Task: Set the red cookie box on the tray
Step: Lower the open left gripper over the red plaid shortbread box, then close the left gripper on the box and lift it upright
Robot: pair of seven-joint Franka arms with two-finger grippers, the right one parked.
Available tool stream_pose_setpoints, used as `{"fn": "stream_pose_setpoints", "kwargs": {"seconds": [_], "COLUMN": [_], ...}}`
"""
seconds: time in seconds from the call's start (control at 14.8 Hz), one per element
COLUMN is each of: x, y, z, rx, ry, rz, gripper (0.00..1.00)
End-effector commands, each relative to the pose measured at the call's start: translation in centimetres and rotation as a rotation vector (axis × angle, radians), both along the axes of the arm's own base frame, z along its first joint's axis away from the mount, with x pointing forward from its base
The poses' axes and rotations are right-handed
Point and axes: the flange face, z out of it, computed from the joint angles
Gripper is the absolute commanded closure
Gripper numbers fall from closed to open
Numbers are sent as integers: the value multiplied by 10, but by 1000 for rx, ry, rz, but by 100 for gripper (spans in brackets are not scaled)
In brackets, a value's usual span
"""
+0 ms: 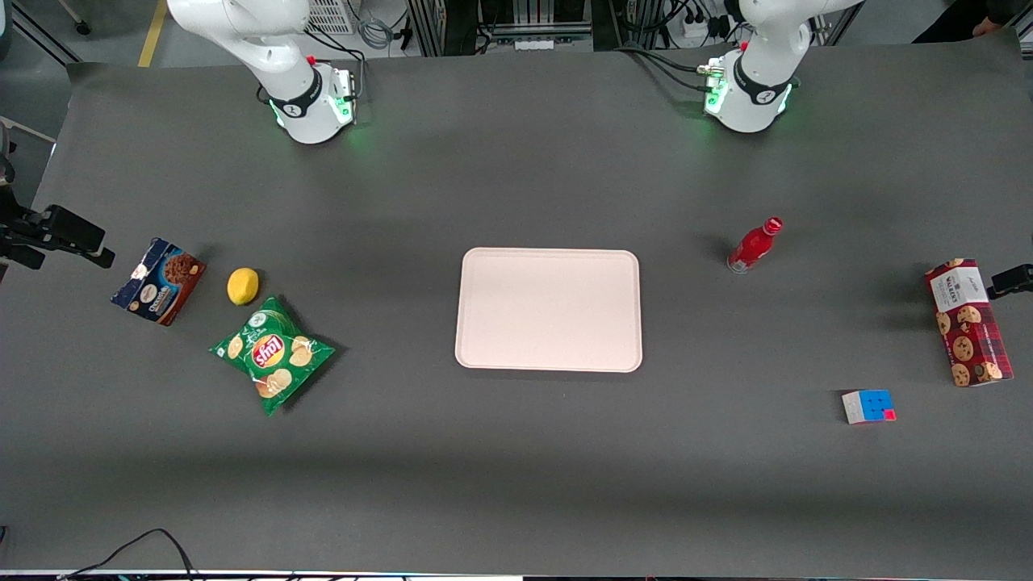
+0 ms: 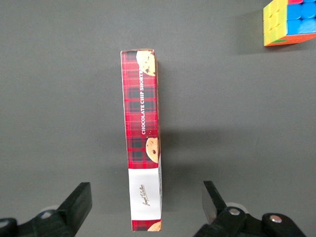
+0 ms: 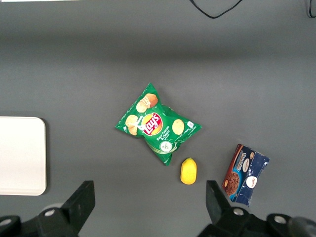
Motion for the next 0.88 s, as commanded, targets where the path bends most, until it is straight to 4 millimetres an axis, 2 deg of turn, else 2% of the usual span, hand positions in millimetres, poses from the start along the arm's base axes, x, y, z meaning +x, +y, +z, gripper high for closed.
{"fn": "stream_pose_setpoints", "kwargs": {"seconds": [0.0, 0.14, 0.34, 0.61, 0.81], "x": [4, 12, 15, 23, 25], "y": [5, 7, 9, 10, 11], "z": [-22, -39, -65, -90, -99], "rx": [-4, 21, 27, 24, 22], "ry": [-8, -20, -2, 15, 23], "rz": [0, -4, -6, -5, -4], "gripper": [0, 0, 0, 0, 0]}}
